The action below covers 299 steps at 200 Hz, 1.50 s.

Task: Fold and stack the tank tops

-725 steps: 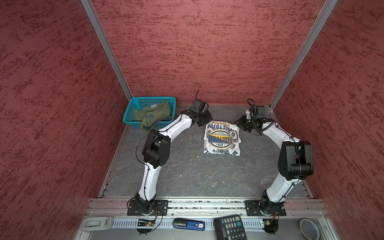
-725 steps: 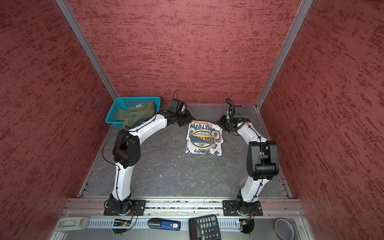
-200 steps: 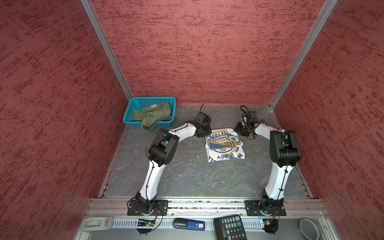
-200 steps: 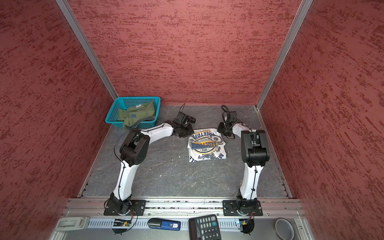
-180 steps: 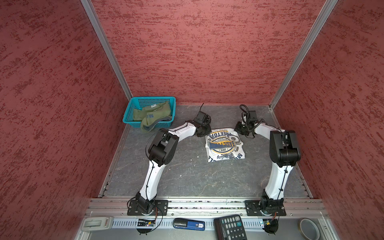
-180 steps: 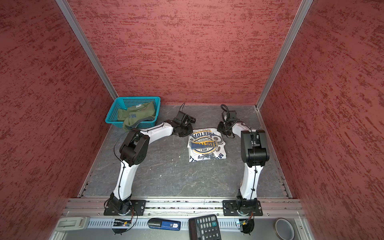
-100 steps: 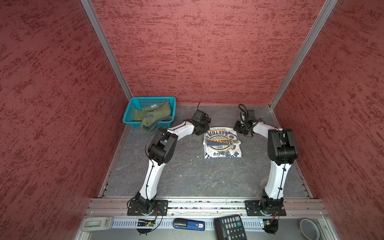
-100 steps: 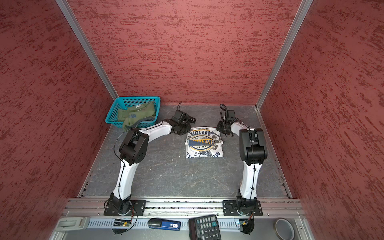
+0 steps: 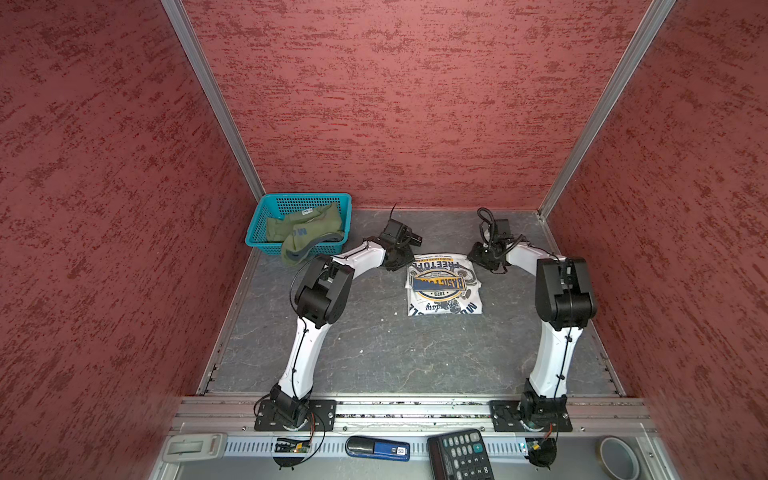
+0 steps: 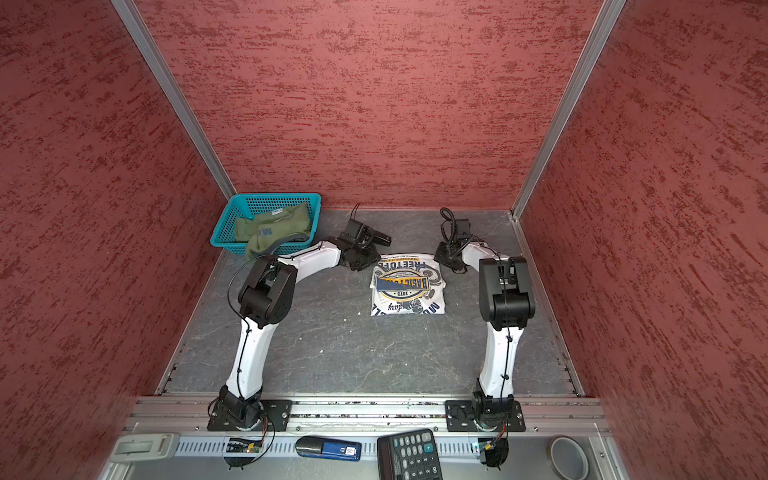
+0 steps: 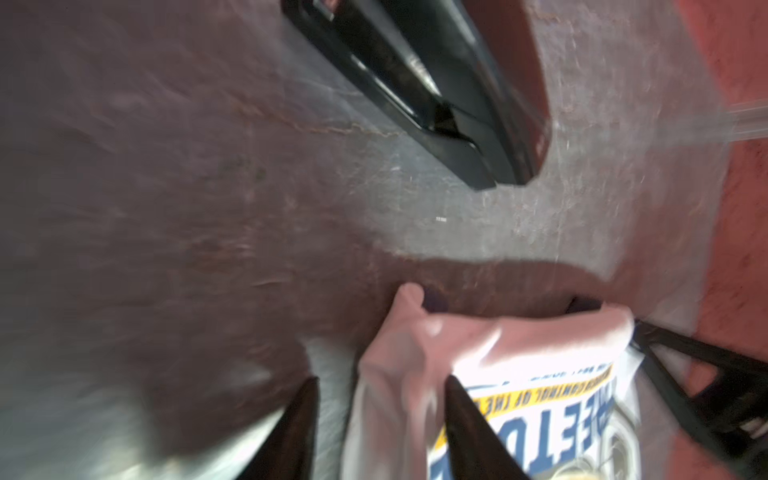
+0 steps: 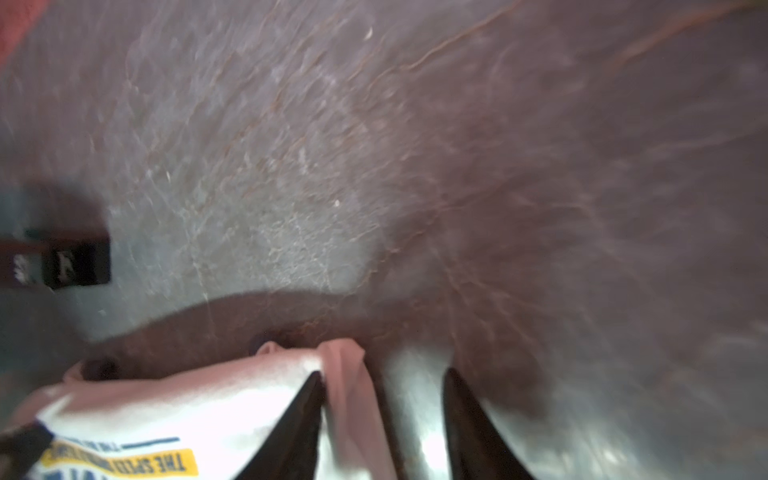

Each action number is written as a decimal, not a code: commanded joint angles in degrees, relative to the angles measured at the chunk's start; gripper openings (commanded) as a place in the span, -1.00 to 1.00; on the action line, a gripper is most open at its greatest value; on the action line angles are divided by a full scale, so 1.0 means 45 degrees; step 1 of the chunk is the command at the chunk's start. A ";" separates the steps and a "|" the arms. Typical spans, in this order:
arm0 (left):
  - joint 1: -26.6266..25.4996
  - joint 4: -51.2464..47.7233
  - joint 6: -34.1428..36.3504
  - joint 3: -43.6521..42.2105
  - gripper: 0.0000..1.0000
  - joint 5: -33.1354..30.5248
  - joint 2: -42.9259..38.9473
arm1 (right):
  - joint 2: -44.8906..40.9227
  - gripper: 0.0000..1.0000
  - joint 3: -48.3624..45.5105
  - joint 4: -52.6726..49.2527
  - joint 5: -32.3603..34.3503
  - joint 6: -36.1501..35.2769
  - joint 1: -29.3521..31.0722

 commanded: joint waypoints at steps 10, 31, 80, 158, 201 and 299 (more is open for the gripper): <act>0.0255 -0.0614 0.0505 -0.1220 0.44 -0.0696 -0.2341 | -0.2116 0.44 -0.0213 -0.1033 0.1222 -0.0129 0.0156; 0.0354 -0.0256 0.0767 -0.2877 0.65 -0.0594 -0.3758 | -0.3139 0.69 -0.0964 -0.1504 0.1889 -0.0241 0.0789; 0.0518 0.1418 0.1129 -0.7890 0.93 -0.0817 -0.7377 | -0.4047 0.97 -0.2312 -0.2528 0.3131 0.0220 0.3583; 0.1595 0.2857 0.1045 -1.2189 1.00 -0.1065 -1.0835 | -0.1908 0.98 -0.1930 -0.2995 0.4032 0.0228 0.4683; 0.2328 0.2916 0.1140 -1.3033 1.00 -0.0815 -1.1510 | -0.0947 0.97 -0.0734 -0.3191 0.4241 -0.1002 0.2771; 0.3875 0.1984 0.1647 -1.4163 1.00 0.0049 -1.3658 | 0.3556 0.97 0.6319 -0.4360 0.5914 -0.5200 -0.1121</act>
